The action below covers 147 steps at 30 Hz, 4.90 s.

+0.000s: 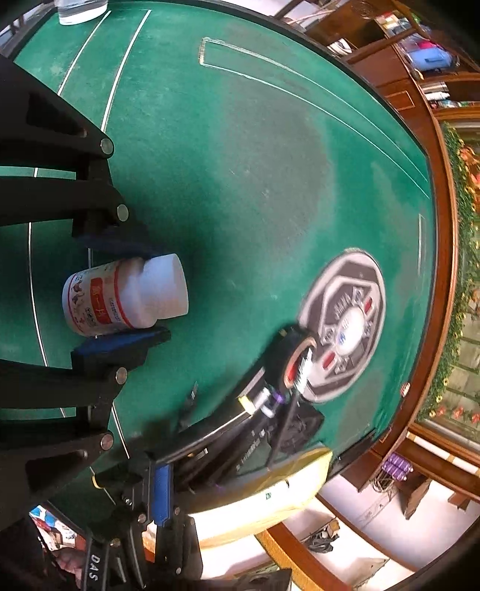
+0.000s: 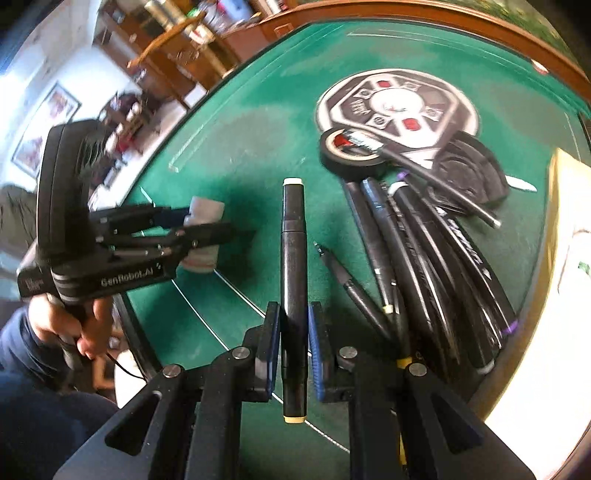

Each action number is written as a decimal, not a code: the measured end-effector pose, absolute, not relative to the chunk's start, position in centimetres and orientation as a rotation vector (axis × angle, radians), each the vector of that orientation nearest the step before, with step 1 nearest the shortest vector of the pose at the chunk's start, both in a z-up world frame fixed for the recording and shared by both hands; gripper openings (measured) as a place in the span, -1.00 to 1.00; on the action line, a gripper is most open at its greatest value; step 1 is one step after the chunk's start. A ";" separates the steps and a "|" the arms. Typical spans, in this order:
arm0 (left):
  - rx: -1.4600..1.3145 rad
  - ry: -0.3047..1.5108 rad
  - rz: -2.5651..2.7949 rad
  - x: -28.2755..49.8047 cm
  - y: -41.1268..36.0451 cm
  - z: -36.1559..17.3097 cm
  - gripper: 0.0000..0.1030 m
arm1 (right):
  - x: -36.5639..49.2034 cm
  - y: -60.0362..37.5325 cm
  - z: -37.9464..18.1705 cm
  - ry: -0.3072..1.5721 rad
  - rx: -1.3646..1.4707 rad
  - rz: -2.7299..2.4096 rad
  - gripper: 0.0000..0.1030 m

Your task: Organize rigid objects

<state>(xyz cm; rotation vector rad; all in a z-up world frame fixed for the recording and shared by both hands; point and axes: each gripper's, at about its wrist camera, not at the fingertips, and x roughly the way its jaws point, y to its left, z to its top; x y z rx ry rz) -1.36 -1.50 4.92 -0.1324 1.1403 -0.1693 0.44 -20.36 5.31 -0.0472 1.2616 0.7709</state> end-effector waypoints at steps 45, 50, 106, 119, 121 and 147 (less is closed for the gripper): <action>0.053 1.216 -0.599 3.4 -30.8 6.9 -0.25 | 2.0 -44.7 4.4 1.263 0.367 0.293 -0.72; 0.035 1.245 -0.557 4.1 -30.9 5.1 -0.25 | 2.8 -44.6 3.8 1.283 0.312 0.295 -0.72; -0.286 1.084 -0.217 2.2 -7.3 9.0 0.46 | 0.8 -33.6 8.5 1.227 0.190 0.551 -0.23; -0.075 1.108 -0.197 5.2 -6.7 6.5 0.72 | -0.8 -29.7 7.5 1.247 0.158 0.559 -0.22; -0.053 1.124 -0.207 6.5 -6.8 5.7 0.72 | -0.9 -29.7 7.4 1.247 0.163 0.545 -0.22; -0.004 1.086 -0.134 6.6 -3.8 2.5 -0.28 | -0.5 -27.6 6.4 1.284 0.106 0.540 -0.22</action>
